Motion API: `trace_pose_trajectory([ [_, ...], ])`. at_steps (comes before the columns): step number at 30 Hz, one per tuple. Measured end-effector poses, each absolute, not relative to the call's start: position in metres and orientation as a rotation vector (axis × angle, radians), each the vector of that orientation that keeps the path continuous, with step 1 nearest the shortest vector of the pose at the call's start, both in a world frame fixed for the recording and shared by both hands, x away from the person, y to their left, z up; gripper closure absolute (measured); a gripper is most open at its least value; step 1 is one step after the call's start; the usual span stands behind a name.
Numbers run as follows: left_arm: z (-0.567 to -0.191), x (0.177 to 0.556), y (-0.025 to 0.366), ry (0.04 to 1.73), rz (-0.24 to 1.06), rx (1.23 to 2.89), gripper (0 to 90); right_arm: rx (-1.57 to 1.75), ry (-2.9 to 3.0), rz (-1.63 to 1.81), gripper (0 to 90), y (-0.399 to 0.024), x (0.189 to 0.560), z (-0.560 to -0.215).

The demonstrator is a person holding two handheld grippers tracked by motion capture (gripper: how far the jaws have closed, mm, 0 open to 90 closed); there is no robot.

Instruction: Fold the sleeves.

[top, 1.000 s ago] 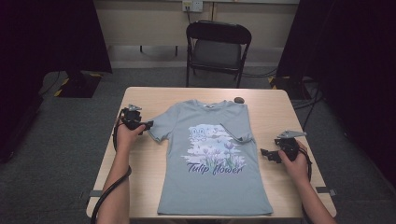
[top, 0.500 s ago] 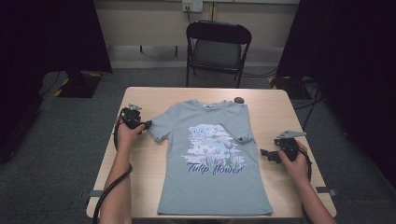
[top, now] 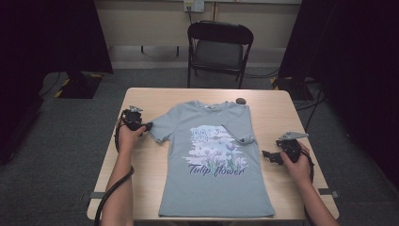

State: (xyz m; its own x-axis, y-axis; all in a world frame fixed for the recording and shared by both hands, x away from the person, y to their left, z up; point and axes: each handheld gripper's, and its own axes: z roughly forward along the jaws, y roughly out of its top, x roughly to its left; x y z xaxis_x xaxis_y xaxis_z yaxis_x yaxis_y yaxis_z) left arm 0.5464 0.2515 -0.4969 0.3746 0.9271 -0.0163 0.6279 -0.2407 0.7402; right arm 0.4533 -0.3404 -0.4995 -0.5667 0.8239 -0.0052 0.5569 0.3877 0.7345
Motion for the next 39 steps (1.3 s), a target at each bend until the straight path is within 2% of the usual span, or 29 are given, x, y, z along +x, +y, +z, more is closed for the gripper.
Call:
trace_pose_trajectory([
  [14,-0.498,0.545,0.251,1.331,0.580,1.959,45.5,1.194,2.284,0.995,13.4,-0.340,0.453,-0.500],
  [20,-0.497,0.544,0.246,1.316,0.576,1.963,59.4,1.194,2.283,0.995,13.4,-0.340,0.453,-0.500],
  [25,-0.496,0.544,0.244,1.317,0.563,1.966,65.6,1.195,2.282,0.994,13.4,-0.340,0.453,-0.500],
  [32,-0.496,0.542,0.236,1.312,0.559,1.967,84.1,1.196,2.282,0.994,13.4,-0.340,0.453,-0.500],
  [39,-0.494,0.542,0.235,1.308,0.570,1.988,85.9,1.196,2.282,0.995,13.4,-0.339,0.453,-0.500],
])
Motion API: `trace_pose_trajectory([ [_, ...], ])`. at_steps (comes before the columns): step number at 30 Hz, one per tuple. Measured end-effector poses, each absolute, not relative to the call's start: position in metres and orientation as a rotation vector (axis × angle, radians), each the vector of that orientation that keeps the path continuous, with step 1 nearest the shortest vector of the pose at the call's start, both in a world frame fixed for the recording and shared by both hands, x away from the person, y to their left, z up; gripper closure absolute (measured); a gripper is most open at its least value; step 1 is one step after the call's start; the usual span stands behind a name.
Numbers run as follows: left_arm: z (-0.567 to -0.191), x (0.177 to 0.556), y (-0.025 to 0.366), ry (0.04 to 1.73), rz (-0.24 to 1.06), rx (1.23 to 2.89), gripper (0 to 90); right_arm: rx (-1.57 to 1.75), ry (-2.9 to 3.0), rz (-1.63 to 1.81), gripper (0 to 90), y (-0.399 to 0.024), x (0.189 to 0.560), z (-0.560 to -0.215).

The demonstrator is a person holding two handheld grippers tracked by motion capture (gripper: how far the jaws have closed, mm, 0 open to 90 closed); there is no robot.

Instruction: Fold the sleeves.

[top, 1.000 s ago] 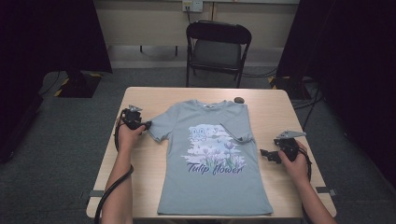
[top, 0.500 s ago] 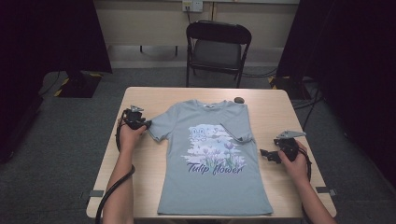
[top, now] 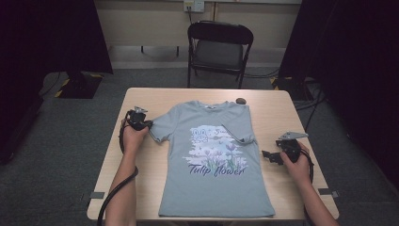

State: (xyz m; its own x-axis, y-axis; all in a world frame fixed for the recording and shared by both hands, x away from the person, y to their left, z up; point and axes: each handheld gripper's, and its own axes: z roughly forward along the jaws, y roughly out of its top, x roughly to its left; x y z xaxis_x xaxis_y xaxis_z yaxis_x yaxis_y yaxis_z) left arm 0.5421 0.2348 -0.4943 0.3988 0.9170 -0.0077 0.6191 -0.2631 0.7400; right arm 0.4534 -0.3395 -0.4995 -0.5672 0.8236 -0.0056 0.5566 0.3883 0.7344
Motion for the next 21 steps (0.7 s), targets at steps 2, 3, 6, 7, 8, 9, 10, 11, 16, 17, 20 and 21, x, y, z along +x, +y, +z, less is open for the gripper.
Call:
trace_pose_trajectory([
  [2,-0.493,0.542,0.234,1.310,0.577,1.992,86.1,1.196,2.282,0.994,13.4,-0.339,0.453,-0.500],
  [3,-0.492,0.543,0.235,1.313,0.570,1.988,86.2,1.196,2.282,0.994,13.4,-0.339,0.453,-0.500],
  [6,-0.486,0.543,0.235,1.317,0.565,1.984,86.5,1.196,2.282,0.995,13.4,-0.339,0.453,-0.500],
  [7,-0.484,0.543,0.234,1.314,0.560,1.980,86.6,1.197,2.282,0.995,13.4,-0.339,0.453,-0.500],
  [8,-0.481,0.543,0.234,1.306,0.559,1.979,86.6,1.196,2.282,0.994,13.4,-0.339,0.453,-0.500],
  [9,-0.479,0.543,0.234,1.304,0.556,1.976,86.6,1.196,2.282,0.995,13.4,-0.339,0.453,-0.500],
  [10,-0.477,0.543,0.233,1.303,0.550,1.977,86.6,1.197,2.282,0.995,13.4,-0.339,0.453,-0.500],
  [11,-0.474,0.543,0.233,1.300,0.551,1.978,86.7,1.196,2.282,0.995,13.4,-0.339,0.453,-0.500],
  [16,-0.465,0.543,0.231,1.293,0.555,1.964,86.6,1.198,2.281,0.994,13.4,-0.339,0.454,-0.500],
  [17,-0.463,0.543,0.230,1.289,0.553,1.966,86.7,1.198,2.281,0.994,13.4,-0.339,0.454,-0.499],
  [20,-0.457,0.543,0.227,1.277,0.551,1.963,86.6,1.196,2.282,0.995,13.4,-0.339,0.454,-0.500],
  [21,-0.455,0.543,0.226,1.273,0.550,1.960,86.6,1.196,2.282,0.995,13.4,-0.339,0.454,-0.500],
])
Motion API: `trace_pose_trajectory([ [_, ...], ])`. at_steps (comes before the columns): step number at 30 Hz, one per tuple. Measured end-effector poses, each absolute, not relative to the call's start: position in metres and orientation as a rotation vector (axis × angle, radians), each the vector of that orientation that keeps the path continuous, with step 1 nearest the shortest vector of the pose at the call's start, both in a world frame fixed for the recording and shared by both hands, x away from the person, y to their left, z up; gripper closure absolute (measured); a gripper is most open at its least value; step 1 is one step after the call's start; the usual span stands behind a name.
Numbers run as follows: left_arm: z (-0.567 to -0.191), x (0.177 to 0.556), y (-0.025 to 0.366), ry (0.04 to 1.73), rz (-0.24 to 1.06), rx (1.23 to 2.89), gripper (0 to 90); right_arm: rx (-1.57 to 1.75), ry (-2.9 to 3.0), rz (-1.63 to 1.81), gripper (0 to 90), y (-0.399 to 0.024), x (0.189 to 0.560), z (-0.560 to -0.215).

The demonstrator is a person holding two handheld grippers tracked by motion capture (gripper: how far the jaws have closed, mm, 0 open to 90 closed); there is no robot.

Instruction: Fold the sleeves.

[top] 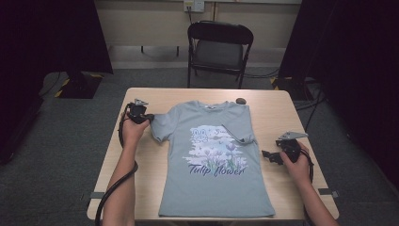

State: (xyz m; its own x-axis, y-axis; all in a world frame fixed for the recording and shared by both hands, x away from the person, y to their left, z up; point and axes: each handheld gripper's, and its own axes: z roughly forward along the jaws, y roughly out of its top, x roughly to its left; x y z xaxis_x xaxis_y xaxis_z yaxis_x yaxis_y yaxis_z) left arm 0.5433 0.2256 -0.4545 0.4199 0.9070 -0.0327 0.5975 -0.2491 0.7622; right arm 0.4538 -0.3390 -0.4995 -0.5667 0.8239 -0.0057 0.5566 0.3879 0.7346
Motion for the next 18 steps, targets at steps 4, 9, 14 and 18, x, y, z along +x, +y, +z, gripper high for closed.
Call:
trace_pose_trajectory([
  [4,-0.446,0.543,0.221,1.263,0.552,1.950,86.6,1.196,2.282,0.995,13.4,-0.339,0.454,-0.500],
  [9,-0.436,0.542,0.215,1.234,0.558,1.954,86.6,1.196,2.282,0.995,13.4,-0.339,0.454,-0.500],
  [14,-0.426,0.542,0.210,1.217,0.563,1.943,86.6,1.196,2.282,0.995,13.4,-0.339,0.454,-0.500],
  [18,-0.419,0.542,0.207,1.209,0.559,1.936,86.6,1.196,2.282,0.994,13.4,-0.339,0.454,-0.500],
])
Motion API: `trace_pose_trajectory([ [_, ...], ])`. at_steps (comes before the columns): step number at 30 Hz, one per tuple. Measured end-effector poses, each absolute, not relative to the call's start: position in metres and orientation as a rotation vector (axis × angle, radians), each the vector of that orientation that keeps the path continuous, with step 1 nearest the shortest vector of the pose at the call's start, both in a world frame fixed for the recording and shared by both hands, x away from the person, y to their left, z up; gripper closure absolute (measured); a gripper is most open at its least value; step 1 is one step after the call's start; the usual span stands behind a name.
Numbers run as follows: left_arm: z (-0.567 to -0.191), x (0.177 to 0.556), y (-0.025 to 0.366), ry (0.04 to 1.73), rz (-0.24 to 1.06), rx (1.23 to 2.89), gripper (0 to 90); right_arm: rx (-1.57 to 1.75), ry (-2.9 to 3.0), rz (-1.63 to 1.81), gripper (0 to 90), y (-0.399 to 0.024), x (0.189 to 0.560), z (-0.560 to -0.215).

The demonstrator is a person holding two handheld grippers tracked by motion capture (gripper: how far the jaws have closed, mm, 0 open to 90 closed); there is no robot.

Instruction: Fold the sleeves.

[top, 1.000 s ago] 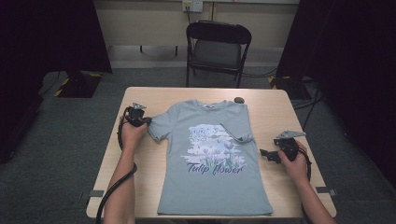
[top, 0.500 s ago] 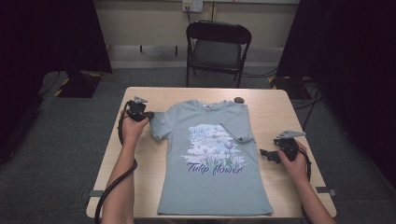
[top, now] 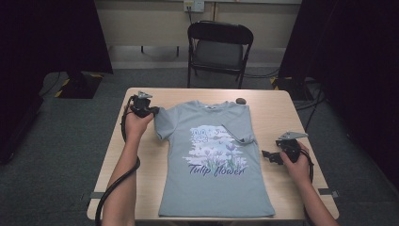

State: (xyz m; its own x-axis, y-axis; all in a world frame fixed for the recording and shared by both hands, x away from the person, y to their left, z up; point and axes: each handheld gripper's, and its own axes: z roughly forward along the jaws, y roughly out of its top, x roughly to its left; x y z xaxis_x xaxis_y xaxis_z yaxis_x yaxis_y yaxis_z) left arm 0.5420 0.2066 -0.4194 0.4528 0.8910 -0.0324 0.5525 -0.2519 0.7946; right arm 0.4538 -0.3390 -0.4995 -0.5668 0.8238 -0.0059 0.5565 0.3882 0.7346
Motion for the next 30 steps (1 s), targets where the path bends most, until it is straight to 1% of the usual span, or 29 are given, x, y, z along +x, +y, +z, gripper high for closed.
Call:
trace_pose_trajectory([
  [14,-0.407,0.539,0.191,1.172,0.533,1.910,86.6,1.195,2.282,0.995,13.4,-0.339,0.454,-0.500],
  [30,-0.394,0.539,0.168,1.118,0.512,1.926,86.6,1.193,2.284,0.995,13.4,-0.339,0.454,-0.500],
])
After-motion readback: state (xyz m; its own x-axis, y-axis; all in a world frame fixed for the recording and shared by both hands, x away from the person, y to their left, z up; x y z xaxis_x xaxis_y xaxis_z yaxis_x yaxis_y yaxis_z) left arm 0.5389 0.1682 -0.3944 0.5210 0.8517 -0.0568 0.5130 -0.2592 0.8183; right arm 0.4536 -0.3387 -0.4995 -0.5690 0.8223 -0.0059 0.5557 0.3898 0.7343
